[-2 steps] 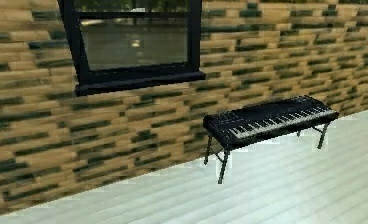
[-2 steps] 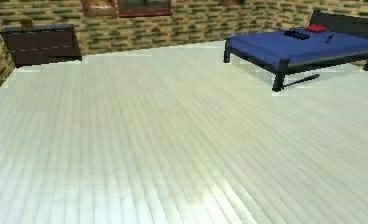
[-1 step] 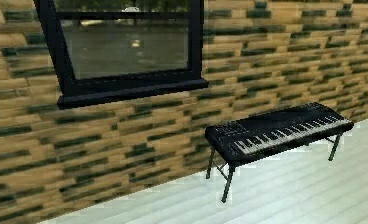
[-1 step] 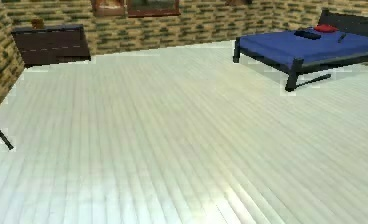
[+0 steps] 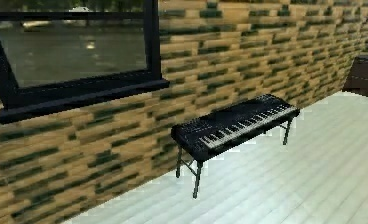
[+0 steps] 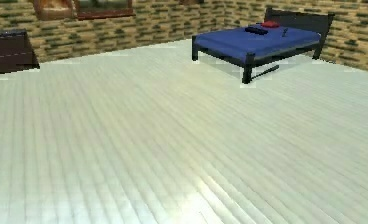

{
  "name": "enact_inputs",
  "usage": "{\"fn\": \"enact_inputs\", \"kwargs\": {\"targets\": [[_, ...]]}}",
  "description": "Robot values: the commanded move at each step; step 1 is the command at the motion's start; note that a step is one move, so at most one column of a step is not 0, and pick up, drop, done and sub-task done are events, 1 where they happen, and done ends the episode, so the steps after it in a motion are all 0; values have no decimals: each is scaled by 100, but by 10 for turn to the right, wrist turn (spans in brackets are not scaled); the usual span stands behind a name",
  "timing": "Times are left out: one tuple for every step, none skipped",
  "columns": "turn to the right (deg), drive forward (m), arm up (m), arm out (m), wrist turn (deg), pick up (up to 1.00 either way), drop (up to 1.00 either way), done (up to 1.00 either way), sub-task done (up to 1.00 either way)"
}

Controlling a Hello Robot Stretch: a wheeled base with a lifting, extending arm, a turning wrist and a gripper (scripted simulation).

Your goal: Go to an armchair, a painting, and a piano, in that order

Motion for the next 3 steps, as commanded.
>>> {"fn": "enact_inputs", "kwargs": {"targets": [[0, 30, 0, 0, 0, 0, 0, 0, 0], [210, 0, 0, 0, 0, 0, 0, 0, 0], [0, 0, 0, 0, 0, 0, 0, 100, 0]]}}
